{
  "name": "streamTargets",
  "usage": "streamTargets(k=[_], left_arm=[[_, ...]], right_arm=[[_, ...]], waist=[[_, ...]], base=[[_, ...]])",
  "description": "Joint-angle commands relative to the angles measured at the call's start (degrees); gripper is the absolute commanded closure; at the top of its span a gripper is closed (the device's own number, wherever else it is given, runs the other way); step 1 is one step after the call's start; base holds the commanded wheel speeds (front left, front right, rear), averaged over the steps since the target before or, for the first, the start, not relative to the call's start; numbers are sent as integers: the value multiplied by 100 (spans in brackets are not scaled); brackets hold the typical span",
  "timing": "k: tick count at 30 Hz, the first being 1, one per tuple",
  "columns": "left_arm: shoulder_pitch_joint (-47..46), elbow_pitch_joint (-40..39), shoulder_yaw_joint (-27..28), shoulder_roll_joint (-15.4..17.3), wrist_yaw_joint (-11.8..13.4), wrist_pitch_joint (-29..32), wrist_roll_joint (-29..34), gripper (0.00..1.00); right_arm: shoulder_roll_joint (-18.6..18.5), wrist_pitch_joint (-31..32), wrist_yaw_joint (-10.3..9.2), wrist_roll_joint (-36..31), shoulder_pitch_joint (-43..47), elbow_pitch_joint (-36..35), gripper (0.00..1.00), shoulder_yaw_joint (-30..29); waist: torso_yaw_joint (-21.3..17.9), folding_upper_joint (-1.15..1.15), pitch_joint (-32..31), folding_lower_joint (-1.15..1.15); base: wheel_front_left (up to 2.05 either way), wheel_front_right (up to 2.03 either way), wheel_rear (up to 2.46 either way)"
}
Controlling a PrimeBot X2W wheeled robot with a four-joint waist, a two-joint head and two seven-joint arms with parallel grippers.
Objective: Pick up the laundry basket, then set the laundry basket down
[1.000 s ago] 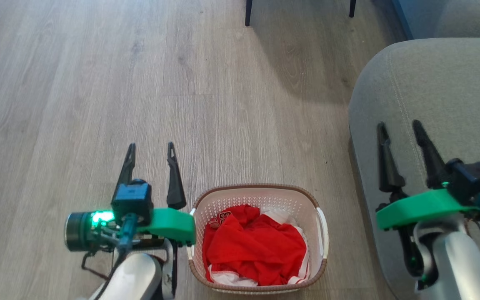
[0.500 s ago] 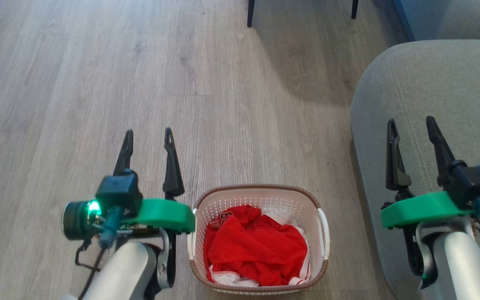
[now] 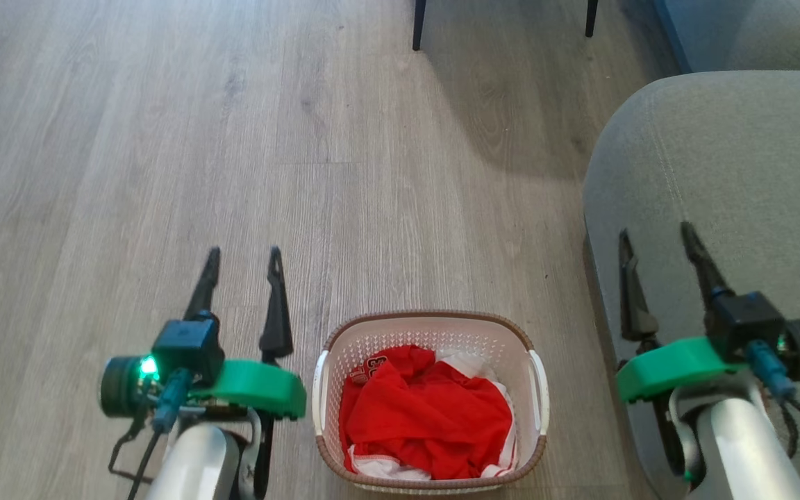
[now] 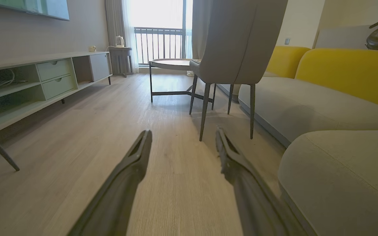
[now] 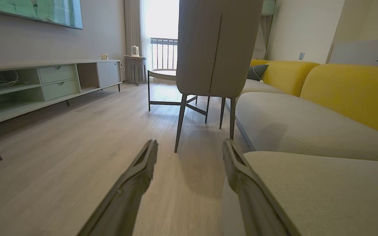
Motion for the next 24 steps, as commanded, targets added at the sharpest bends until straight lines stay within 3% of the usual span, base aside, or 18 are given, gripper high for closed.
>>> streamTargets(k=[1, 7, 24], left_arm=[[-124, 0, 250, -25, -115, -51, 6, 0], [-103, 330, 268, -41, -420, -51, -22, 0], [-156, 535, 269, -43, -546, -51, -570, 0]], right_arm=[[-9, -72, 34, -60, -167, -75, 0, 154], [-9, -72, 34, 130, -176, 315, 0, 128], [-8, -72, 34, 117, -322, 554, 0, 200]], waist=[[-12, 0, -5, 0], [-48, 0, -22, 0], [-39, 0, 135, 0]], base=[[0, 0, 0], [0, 0, 0], [0, 0, 0]])
